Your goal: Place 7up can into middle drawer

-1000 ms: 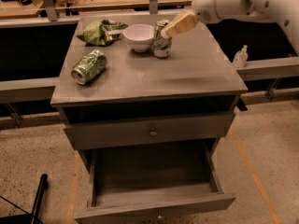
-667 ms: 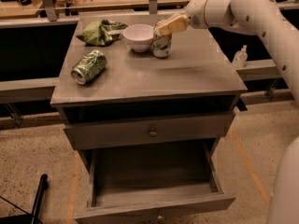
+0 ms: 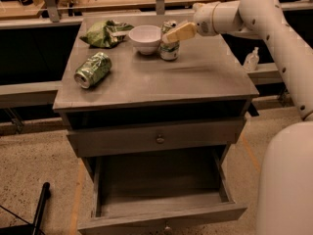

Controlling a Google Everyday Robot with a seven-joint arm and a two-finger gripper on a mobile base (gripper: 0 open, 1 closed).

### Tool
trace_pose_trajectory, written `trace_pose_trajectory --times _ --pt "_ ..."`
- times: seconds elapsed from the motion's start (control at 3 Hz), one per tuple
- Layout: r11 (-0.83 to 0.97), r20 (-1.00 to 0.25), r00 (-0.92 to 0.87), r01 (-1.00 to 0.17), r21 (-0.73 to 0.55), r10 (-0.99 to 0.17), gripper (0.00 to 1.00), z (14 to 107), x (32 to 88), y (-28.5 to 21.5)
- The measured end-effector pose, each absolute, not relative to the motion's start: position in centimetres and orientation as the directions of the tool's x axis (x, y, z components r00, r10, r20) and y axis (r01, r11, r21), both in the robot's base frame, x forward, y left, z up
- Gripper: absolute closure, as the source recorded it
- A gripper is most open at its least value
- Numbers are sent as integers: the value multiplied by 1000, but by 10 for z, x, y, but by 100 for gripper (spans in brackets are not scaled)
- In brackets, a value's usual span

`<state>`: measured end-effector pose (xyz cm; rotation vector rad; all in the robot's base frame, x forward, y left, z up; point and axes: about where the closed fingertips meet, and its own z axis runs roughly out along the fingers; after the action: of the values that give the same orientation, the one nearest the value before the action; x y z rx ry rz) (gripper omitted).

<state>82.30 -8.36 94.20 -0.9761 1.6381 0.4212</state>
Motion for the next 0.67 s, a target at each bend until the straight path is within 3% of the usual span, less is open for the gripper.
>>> trace_pose_trajectory --times 0.33,0.67 --pt "555 -918 -42 -807 -201 -395 0 934 813 -78" --pt "557 -937 -62 -817 -149 -343 0 926 816 -67"
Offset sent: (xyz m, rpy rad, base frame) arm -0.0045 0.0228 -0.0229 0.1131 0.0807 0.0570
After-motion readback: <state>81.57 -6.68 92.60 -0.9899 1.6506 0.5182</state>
